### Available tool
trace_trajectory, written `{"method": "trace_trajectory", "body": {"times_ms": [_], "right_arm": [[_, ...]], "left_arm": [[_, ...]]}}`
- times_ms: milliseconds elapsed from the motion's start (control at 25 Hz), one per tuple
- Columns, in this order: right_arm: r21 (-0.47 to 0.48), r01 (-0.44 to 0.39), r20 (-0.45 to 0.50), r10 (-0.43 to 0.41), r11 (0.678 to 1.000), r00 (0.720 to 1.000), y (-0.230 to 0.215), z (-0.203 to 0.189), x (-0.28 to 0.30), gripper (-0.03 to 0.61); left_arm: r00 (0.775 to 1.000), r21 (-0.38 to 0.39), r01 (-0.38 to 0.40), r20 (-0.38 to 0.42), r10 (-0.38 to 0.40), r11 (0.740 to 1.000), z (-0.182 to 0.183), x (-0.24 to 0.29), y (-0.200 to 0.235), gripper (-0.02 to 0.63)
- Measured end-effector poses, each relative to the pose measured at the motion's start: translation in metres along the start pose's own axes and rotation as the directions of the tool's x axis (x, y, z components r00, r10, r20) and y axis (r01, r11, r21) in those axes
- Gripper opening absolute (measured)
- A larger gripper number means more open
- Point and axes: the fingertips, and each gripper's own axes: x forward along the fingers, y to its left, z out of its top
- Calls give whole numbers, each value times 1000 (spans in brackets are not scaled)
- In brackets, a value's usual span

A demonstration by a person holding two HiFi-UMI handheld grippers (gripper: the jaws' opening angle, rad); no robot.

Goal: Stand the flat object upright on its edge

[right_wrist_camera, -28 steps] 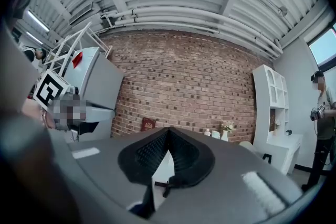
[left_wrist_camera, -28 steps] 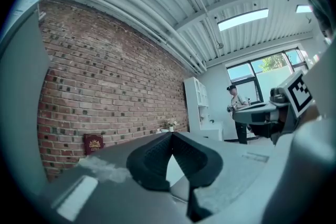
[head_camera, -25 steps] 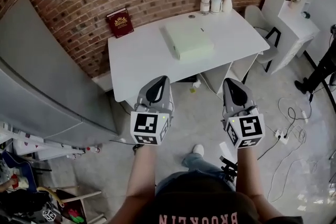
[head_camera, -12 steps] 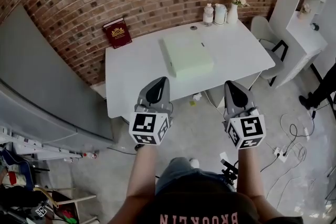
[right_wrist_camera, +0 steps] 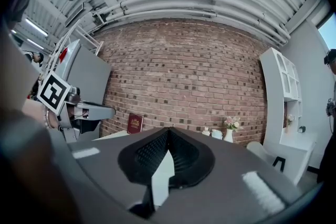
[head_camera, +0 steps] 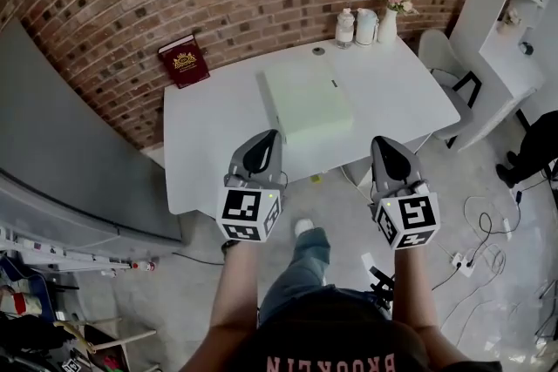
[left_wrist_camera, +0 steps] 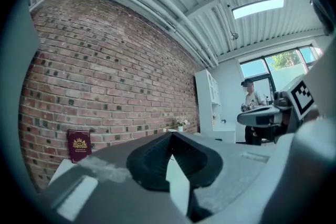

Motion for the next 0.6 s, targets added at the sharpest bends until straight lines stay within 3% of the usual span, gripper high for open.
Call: {"method": "trace_trajectory", "body": {"times_ms": [600], "right_arm": [[3, -50, -54, 50, 999, 997, -51, -16, 166, -3]], "left_arm": [[999, -105, -34, -26, 32, 994, -28, 132, 90, -6]]}}
